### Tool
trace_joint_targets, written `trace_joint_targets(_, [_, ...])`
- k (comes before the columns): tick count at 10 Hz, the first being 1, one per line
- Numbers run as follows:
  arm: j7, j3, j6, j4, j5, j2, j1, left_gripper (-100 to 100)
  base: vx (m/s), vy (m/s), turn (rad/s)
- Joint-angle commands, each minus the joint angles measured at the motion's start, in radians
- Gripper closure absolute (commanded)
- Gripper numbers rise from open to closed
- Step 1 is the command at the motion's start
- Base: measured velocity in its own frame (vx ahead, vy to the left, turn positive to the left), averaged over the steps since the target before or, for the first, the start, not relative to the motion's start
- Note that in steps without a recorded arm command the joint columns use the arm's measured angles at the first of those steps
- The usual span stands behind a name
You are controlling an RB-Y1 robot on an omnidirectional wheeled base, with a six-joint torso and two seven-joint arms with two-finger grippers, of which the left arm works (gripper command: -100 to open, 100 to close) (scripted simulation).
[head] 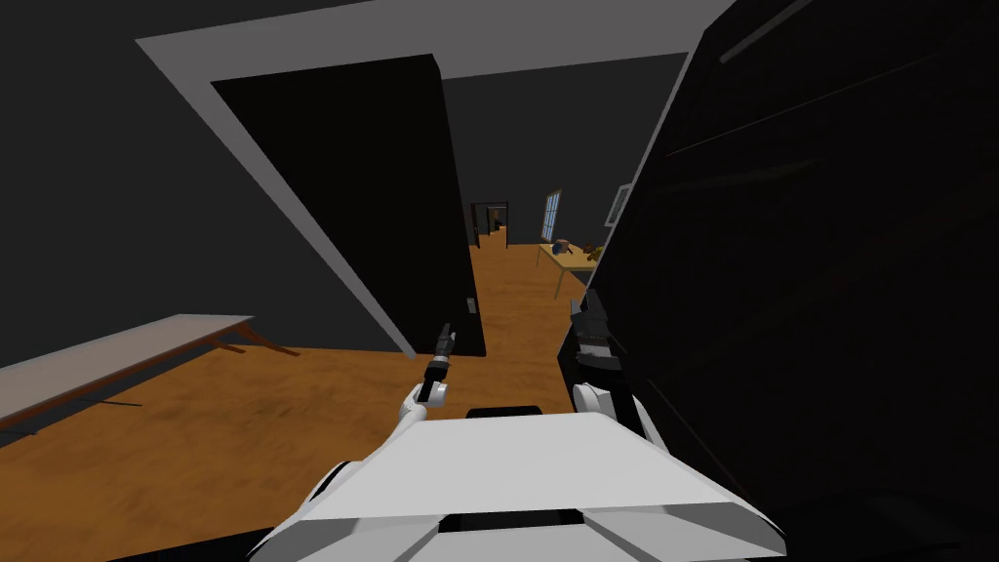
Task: Pull the door open
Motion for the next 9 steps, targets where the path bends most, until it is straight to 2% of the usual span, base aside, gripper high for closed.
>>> trace_joint_targets(1, [0.005, -0.003, -0.004, 0.050, -0.004, 0.003, -0.018, -100, 0.151, -0.017, -0.051])
trace_joint_targets(2, [0.005, -0.003, -0.004, 0.053, -0.004, 0.003, -0.018, -100, 0.100, -0.013, -0.004])
trace_joint_targets(7, [0.015, -0.007, -0.020, 0.171, -0.013, 0.010, -0.060, -100, 0.083, -0.010, -0.029])
trace_joint_targets(8, [0.018, -0.008, -0.026, 0.211, -0.016, 0.013, -0.074, -100, 0.118, -0.009, -0.044])
trace_joint_targets(9, [0.020, -0.009, -0.028, 0.226, -0.017, 0.014, -0.079, -100, 0.116, 0.000, -0.032])
